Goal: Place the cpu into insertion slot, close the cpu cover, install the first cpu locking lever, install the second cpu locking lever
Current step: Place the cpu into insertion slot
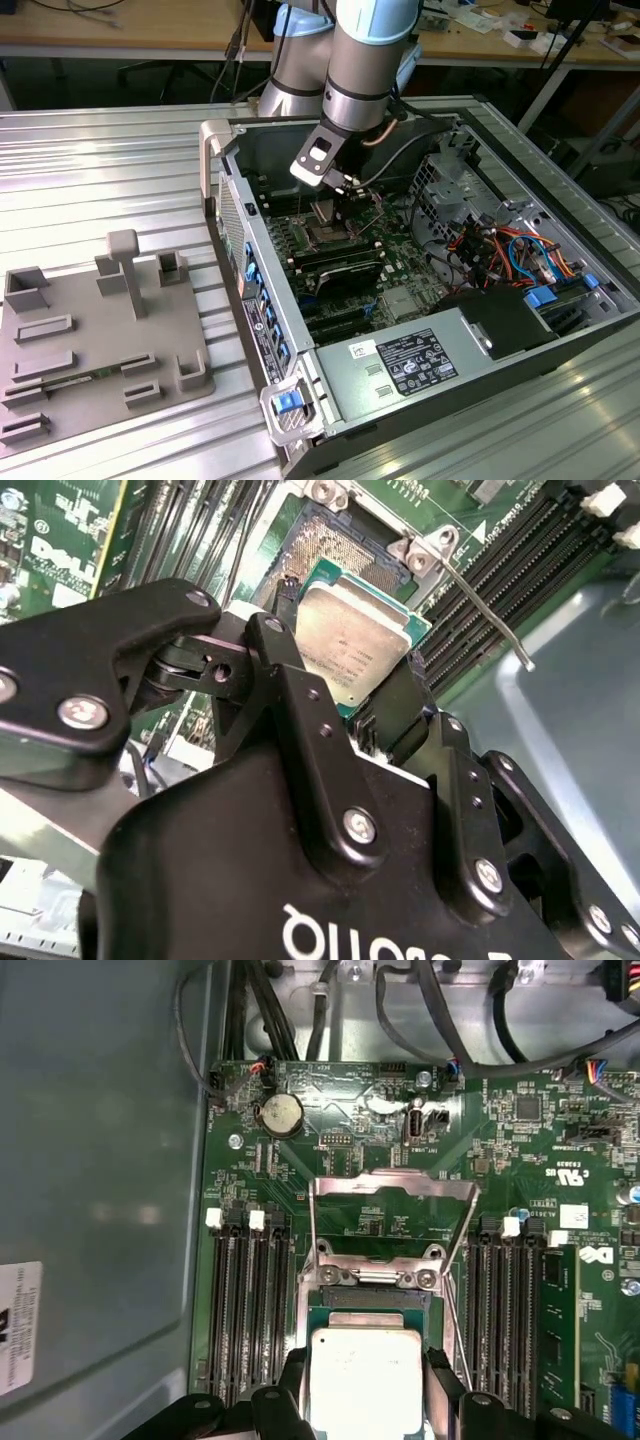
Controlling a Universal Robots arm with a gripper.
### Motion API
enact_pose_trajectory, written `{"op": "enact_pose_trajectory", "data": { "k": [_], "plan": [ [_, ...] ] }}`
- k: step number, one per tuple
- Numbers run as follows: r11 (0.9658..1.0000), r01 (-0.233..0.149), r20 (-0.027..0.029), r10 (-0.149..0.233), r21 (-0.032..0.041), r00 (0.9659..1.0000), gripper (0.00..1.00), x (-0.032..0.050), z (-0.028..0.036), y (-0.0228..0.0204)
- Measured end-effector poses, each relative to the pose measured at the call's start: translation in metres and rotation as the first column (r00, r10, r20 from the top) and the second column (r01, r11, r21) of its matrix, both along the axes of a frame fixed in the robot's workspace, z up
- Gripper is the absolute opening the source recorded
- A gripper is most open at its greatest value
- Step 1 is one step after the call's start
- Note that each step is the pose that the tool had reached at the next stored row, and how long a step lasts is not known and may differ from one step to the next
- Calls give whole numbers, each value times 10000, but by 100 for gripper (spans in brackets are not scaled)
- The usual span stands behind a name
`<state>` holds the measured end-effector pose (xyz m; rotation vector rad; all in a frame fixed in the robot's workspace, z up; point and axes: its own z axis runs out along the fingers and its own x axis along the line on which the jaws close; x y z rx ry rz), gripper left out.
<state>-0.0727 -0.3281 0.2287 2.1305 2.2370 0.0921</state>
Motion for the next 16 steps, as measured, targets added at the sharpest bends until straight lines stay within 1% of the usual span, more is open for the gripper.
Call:
{"op": "enact_pose_trajectory", "data": {
  "k": [2, 3, 5, 11, 13, 15, 16],
  "plan": [
    [10000, 2, -1, -2, 0, 10000, 55, 2, -26, -3],
    [10000, 2, -2, -2, -3, 10000, 55, 2, -26, -3],
    [10000, 1, -2, -1, -1, 10000, 55, 3, -72, -3],
    [10000, 1, -3, -1, -5, 10000, 55, 3, -72, -2],
    [10000, 0, -4, 0, -38, 10000, 55, 4, -74, -2],
    [10000, 0, -25, 0, -70, 10000, 55, 3, -77, -3],
    [10000, 1, -47, -1, -82, 10000, 55, 2, -79, -3]
  ]
}}
